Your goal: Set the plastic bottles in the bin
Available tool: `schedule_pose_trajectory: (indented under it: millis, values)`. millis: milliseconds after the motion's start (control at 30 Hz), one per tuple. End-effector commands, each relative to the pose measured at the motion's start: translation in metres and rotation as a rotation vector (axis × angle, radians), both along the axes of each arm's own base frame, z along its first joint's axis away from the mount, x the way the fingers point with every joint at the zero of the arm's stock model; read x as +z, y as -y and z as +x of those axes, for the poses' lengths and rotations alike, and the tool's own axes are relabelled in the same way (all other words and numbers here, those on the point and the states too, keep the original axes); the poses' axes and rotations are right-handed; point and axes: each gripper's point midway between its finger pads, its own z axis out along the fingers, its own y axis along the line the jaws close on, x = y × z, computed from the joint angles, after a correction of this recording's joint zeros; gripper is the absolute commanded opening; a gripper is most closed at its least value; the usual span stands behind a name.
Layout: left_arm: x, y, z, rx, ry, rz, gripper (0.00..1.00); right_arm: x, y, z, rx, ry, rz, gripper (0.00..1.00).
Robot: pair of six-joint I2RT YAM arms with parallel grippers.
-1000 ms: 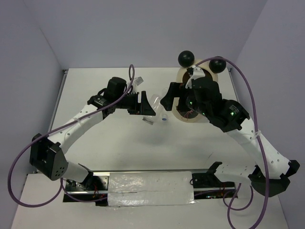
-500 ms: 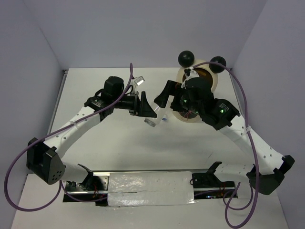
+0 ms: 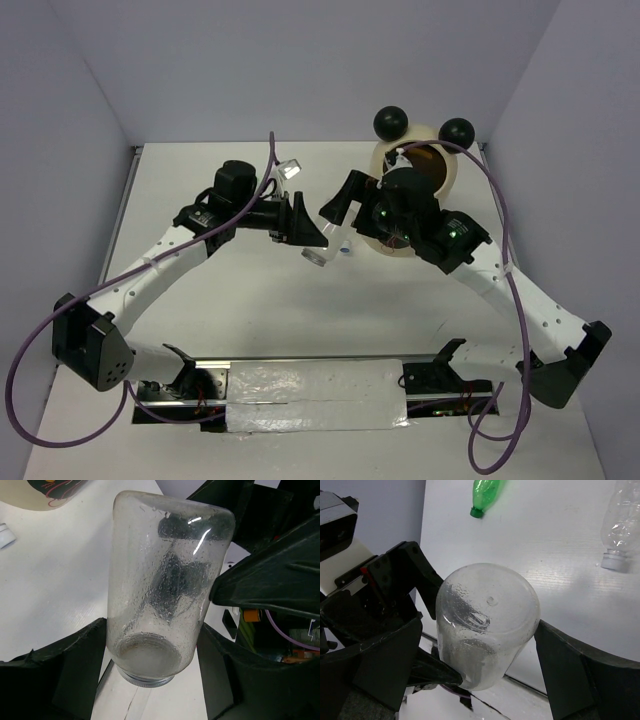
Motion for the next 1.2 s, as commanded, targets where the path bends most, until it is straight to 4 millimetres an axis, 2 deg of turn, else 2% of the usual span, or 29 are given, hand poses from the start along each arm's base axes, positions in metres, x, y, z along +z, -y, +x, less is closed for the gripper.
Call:
schedule_pose_trajectory:
  millis: [0,100,233,300,333,367,400,433,467,500,533,600,633,667,700,733,800,867,933,967,1067,1100,1133,1167]
  values:
    - [0.021,0.0,-0.005,-0.024,0.056,-0.061,0.51,0.015,-0.012,0.009,0.012,0.034,0.082,1.0]
    - [0.022,-0.001,-0.005,-0.023,0.061,-0.059,0.51,0.011,-0.018,0.011,0.024,0.02,0.077,1.0]
    - [0.021,-0.002,-0.005,-0.016,0.063,-0.05,0.54,0.012,-0.017,0.012,0.018,0.028,0.082,0.85]
    - [0.02,-0.003,-0.005,-0.012,0.064,-0.043,0.58,0.013,-0.016,0.011,0.019,0.037,0.08,0.74]
    - [0.02,-0.004,-0.004,-0.009,0.069,-0.042,0.68,0.012,-0.014,0.011,0.015,0.037,0.075,0.71]
    - [0.02,-0.004,-0.006,-0.009,0.071,-0.042,0.74,0.012,-0.013,0.011,0.012,0.038,0.072,0.63]
    - [0.021,-0.005,-0.005,-0.009,0.076,-0.042,0.8,0.013,-0.011,0.011,0.007,0.044,0.067,0.6]
    - [0.021,-0.004,-0.006,-0.01,0.078,-0.041,0.94,0.014,-0.007,0.012,-0.009,0.053,0.059,0.58]
    - [0.023,-0.004,-0.005,-0.009,0.081,-0.041,0.99,0.015,-0.005,0.012,-0.016,0.056,0.052,0.57]
    - [0.022,-0.005,-0.006,-0.01,0.082,-0.034,0.99,0.017,0.0,0.013,-0.026,0.07,0.035,0.57]
    - [0.024,-0.005,-0.003,0.001,0.091,-0.028,0.99,0.016,0.007,0.015,-0.056,0.073,0.003,0.57]
    - [0.023,-0.009,-0.001,0.019,0.091,-0.001,0.99,0.035,0.021,0.02,-0.091,0.128,-0.032,0.57]
    - [0.024,-0.01,0.002,0.039,0.104,0.01,1.0,0.039,0.038,0.026,-0.162,0.153,-0.082,0.57]
    - [0.025,-0.013,0.003,0.052,0.12,0.023,0.99,0.058,0.049,0.029,-0.194,0.211,-0.114,0.57]
    - [0.026,-0.016,0.004,0.065,0.13,0.034,0.99,0.065,0.062,0.032,-0.237,0.238,-0.152,0.57]
    - [0.024,-0.022,0.006,0.093,0.127,0.059,0.99,0.078,0.083,0.038,-0.332,0.274,-0.205,0.57]
    - [0.026,-0.034,0.014,0.146,0.148,0.077,0.99,0.091,0.109,0.044,-0.407,0.324,-0.305,0.58]
    - [0.024,-0.05,0.024,0.217,0.161,0.092,0.99,0.11,0.133,0.049,-0.5,0.381,-0.388,0.58]
    - [0.015,-0.061,0.029,0.26,0.146,0.098,0.99,0.126,0.148,0.053,-0.572,0.428,-0.423,0.58]
    - [0.019,-0.07,0.034,0.292,0.146,0.083,0.99,0.131,0.162,0.053,-0.633,0.448,-0.482,0.58]
    - [0.012,-0.077,0.037,0.32,0.121,0.079,0.99,0.141,0.185,0.057,-0.756,0.501,-0.569,0.6]
    - [0.01,-0.077,0.038,0.323,0.116,0.081,0.99,0.153,0.188,0.059,-0.805,0.541,-0.54,0.61]
    - [0.009,-0.077,0.038,0.327,0.11,0.084,0.99,0.141,0.19,0.064,-0.822,0.543,-0.58,0.61]
    - [0.007,-0.077,0.039,0.327,0.103,0.085,0.99,0.139,0.196,0.065,-0.83,0.557,-0.648,0.61]
